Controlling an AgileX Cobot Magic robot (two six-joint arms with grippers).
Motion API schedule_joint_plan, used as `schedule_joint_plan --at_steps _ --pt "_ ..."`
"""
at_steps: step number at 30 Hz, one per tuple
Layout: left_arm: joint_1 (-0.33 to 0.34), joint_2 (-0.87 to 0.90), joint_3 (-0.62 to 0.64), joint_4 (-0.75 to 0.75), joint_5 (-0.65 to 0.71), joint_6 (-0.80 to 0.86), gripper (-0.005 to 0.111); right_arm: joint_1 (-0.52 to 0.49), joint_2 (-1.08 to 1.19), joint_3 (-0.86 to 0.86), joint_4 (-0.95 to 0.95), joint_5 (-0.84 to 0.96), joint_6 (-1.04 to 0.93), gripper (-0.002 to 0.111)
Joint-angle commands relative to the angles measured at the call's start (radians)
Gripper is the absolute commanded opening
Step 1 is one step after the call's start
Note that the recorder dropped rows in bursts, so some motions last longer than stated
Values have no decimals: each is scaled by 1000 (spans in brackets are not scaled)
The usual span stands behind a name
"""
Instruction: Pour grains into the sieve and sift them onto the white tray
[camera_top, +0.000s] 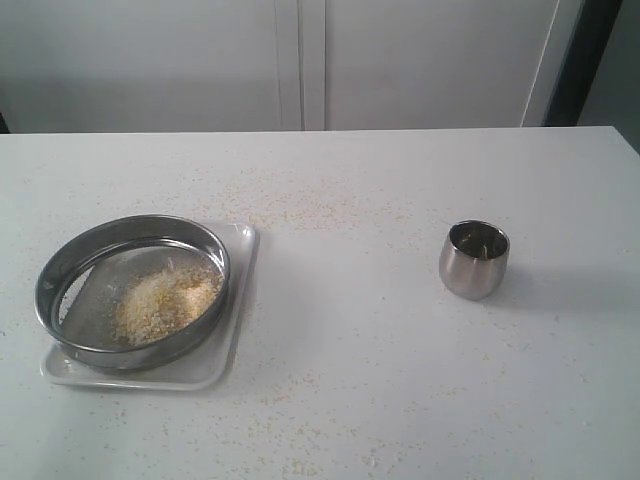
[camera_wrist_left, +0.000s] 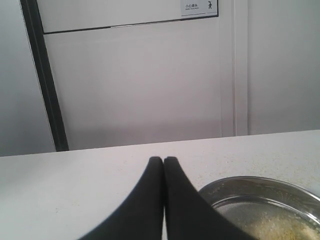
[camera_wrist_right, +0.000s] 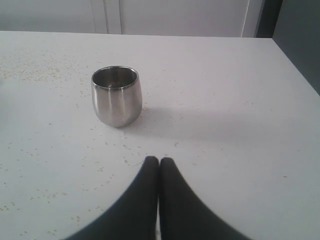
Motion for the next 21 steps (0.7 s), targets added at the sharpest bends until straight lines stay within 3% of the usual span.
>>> schedule_joint_plan --at_steps 1,16,21 --pt "1 0 -79 -18 139 6 0 -8 -5 5 0 -16 -6 0" --pt "1 392 -524 -18 659 39 0 -8 -5 5 0 -16 -6 0" --pt "1 557 -625 -5 755 39 0 -8 -5 5 0 -16 -6 0"
